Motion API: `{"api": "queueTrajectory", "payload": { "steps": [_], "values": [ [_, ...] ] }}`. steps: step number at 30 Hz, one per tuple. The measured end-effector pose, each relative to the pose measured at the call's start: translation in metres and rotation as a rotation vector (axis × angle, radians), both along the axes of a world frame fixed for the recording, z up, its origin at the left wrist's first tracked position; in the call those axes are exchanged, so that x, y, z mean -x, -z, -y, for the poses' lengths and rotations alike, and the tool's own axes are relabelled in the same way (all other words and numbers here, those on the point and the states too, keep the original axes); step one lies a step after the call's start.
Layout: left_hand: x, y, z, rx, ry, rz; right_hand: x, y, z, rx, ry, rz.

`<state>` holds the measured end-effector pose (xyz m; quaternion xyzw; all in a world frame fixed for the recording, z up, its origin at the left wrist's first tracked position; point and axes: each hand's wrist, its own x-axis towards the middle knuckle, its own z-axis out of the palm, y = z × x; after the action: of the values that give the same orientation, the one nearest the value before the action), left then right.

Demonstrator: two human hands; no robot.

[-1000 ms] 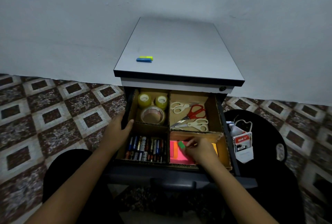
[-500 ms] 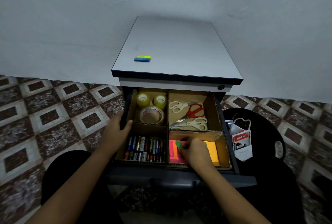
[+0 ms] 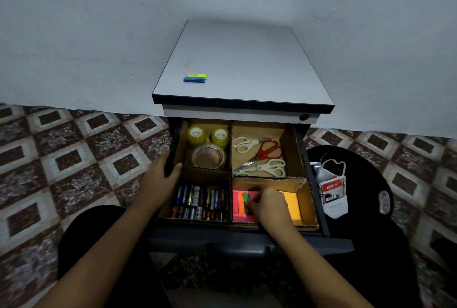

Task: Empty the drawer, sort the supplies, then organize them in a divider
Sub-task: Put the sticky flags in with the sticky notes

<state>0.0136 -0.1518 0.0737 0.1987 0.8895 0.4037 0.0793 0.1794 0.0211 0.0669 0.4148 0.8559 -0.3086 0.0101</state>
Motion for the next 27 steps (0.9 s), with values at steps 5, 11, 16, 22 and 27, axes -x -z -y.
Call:
{"api": "queueTrajectory", "payload": {
  "steps": [5,11,16,22,27],
  "values": [
    [-0.0013,-0.0016,-0.0004,0.003,-0.001,-0.001,0.0016,-0.0002,-0.0021,0.04,0.013,0.009],
    [-0.0004,-0.001,-0.0002,0.007,-0.001,0.0,0.0039,0.0022,-0.0033,0.074,0.022,0.017],
    [0.0001,-0.001,-0.0003,0.015,-0.008,0.013,0.0032,-0.0021,-0.003,0.067,0.007,-0.005],
    [-0.0023,-0.0032,-0.0009,0.004,-0.009,0.008,0.0029,-0.0023,-0.0027,0.043,-0.012,-0.002],
    [-0.002,-0.0026,-0.0011,0.006,-0.009,-0.001,0.0031,-0.0012,-0.0036,0.021,-0.028,-0.002]
  ]
}}
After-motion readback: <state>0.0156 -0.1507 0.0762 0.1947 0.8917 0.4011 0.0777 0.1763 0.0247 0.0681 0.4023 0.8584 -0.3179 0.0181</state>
